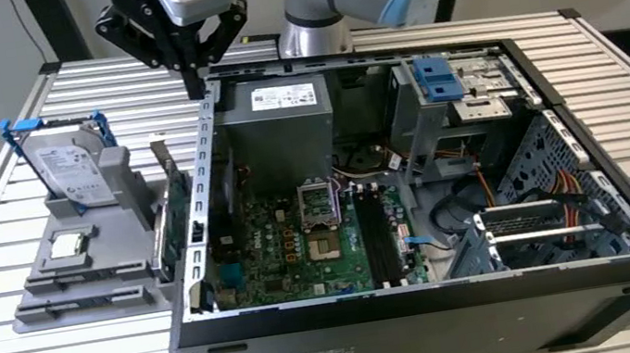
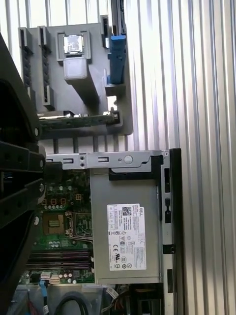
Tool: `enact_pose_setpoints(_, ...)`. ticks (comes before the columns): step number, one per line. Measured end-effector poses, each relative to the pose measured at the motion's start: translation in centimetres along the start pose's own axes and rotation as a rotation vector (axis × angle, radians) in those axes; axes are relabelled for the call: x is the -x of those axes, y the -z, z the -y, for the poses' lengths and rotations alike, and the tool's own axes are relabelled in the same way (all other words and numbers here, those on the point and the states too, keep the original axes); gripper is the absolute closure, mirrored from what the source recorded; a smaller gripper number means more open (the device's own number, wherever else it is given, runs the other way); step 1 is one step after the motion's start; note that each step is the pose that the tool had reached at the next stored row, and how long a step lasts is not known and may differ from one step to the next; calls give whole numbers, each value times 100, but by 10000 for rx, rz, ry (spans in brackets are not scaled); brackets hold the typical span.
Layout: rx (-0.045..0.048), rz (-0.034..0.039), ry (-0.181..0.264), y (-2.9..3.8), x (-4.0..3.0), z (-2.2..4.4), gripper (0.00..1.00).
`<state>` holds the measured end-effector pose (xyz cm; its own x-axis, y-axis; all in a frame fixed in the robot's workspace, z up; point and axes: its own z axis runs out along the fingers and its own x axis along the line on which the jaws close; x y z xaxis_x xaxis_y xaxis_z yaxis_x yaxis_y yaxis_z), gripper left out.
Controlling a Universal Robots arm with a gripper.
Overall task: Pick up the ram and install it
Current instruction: 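Reach for the ram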
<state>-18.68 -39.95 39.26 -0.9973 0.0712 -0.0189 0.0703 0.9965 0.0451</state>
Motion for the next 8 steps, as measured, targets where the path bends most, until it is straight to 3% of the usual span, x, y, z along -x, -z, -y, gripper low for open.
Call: enact_pose_setpoints(8, 0, 0, 0, 4, -196, 16, 100)
